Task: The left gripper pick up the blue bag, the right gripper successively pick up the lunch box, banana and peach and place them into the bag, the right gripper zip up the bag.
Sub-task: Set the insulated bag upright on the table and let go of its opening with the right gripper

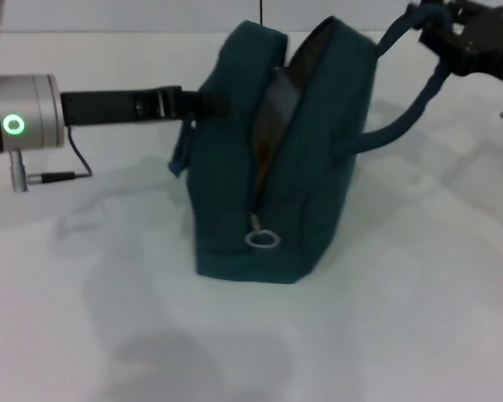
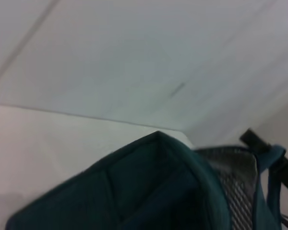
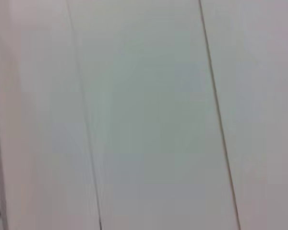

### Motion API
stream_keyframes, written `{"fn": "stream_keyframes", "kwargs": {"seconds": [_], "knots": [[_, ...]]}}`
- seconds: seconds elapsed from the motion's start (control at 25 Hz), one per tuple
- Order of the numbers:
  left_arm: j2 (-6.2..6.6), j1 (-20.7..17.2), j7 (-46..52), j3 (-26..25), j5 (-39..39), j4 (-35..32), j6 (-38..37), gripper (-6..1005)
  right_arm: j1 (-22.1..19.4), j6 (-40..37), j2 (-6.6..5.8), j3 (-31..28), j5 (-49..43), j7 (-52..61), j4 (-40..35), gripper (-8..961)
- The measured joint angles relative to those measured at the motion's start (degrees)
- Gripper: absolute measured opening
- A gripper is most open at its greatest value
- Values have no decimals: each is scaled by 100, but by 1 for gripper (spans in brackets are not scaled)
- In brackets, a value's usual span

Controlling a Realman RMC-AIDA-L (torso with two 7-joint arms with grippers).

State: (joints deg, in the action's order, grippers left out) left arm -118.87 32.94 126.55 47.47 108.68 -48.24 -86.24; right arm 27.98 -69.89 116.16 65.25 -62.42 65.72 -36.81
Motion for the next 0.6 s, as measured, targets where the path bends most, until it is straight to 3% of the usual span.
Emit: {"fn": "stream_keyframes", "kwargs": {"seconds": [0.4,0.6], "knots": [[-14,-107,-267,7,-564,552,-727,63,-179,-983,-42,49,488,-318,-75,297],[-10,-101,-664,-40,-640,990,-627,64,-181,-1148,-55,70,515,-248,-56,300]]}}
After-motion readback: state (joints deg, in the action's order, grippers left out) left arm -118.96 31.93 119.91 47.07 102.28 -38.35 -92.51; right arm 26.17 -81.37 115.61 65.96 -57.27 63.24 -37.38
